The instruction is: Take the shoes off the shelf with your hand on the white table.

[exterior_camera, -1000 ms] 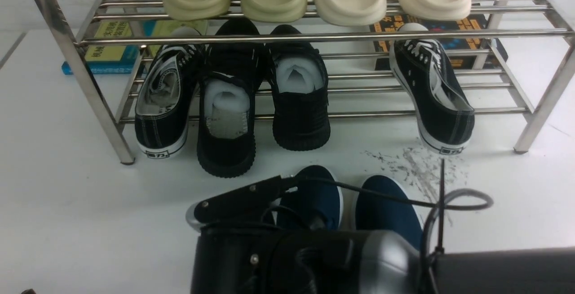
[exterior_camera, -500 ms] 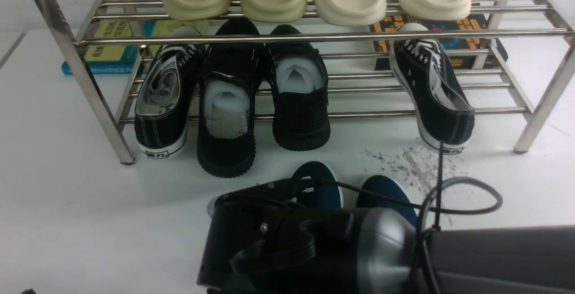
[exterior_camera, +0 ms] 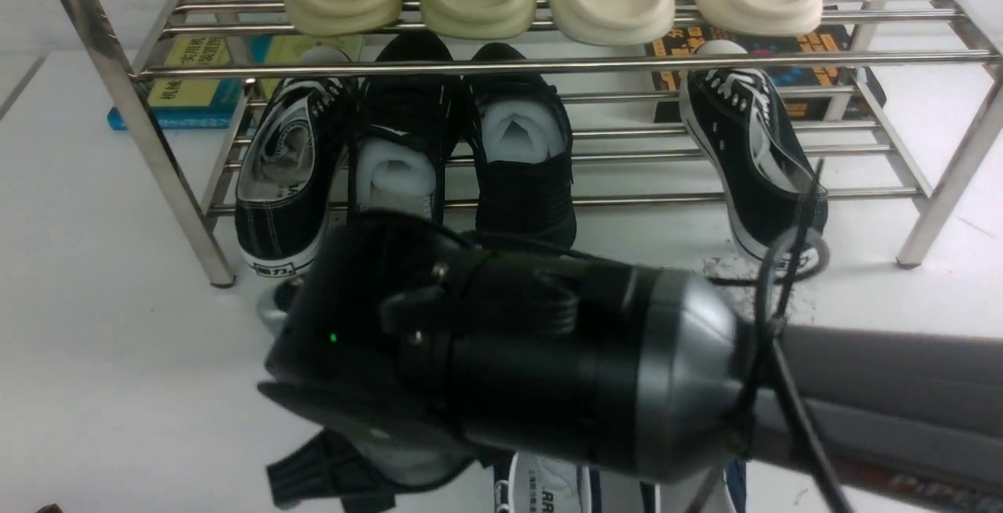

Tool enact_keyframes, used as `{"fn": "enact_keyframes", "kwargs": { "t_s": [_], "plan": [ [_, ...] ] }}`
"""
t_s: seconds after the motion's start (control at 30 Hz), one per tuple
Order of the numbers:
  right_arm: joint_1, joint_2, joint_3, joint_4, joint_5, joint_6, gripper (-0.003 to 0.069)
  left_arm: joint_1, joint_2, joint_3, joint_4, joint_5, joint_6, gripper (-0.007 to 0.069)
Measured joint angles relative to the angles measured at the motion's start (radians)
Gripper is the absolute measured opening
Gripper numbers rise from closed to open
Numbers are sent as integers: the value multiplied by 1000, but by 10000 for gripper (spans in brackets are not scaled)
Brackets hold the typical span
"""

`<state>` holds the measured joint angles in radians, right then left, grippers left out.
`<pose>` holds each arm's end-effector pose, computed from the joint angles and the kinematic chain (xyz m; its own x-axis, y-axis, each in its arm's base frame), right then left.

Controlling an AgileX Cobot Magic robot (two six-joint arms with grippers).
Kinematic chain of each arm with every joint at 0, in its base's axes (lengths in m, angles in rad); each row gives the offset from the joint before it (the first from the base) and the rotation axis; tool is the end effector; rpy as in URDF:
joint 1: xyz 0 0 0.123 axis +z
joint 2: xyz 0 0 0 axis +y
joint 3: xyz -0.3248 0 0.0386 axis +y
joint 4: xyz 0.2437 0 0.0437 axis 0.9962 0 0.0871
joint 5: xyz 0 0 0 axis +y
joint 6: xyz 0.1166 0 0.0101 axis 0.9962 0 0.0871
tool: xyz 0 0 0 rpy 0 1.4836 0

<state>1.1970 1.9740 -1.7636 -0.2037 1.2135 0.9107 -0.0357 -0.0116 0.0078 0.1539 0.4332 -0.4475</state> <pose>0.1805 0.3994 0.2868 -0.9046 -0.3064 -0.2964 -0.3363 0.9402 0.0545 0.0287 0.0065 0.1637 -0.3080 -0.2914 -0.9057 -0.1241 0.9561 -0.2654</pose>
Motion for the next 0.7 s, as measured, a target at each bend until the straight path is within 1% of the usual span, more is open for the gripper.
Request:
{"fn": "enact_keyframes", "kwargs": {
  "t_s": [0.03, 0.17, 0.37, 0.47, 0.5, 0.57, 0.6, 0.63, 0.67, 0.7],
  "plan": [
    [0, -22, -59, 35, 5, -67, 412, 0, 0, 0, 0, 0, 0, 239],
    [0, -92, -138, 62, 8, -163, 386, 0, 0, 0, 0, 0, 0, 239],
    [0, -236, -155, 36, 32, -221, 371, 0, 0, 0, 0, 0, 0, 239],
    [0, -302, -155, 30, 35, -290, 356, 0, 0, 0, 0, 0, 0, 239],
    [0, -311, -155, 30, 36, -295, 353, 0, 0, 0, 0, 0, 0, 239],
    [0, -352, -154, 30, 38, -341, 328, 0, 0, 0, 0, 0, 0, 239],
    [0, -388, -147, 30, 39, -378, 299, 0, 0, 0, 0, 0, 0, 239],
    [0, -399, -143, 30, 41, -392, 289, 0, 0, 0, 0, 0, 0, 239],
    [0, -428, -131, 30, 41, -417, 260, 0, 0, 0, 0, 0, 0, 239],
    [0, -492, -97, 26, 45, -459, 196, 0, 0, 0, 0, 0, 0, 239]
  ]
}}
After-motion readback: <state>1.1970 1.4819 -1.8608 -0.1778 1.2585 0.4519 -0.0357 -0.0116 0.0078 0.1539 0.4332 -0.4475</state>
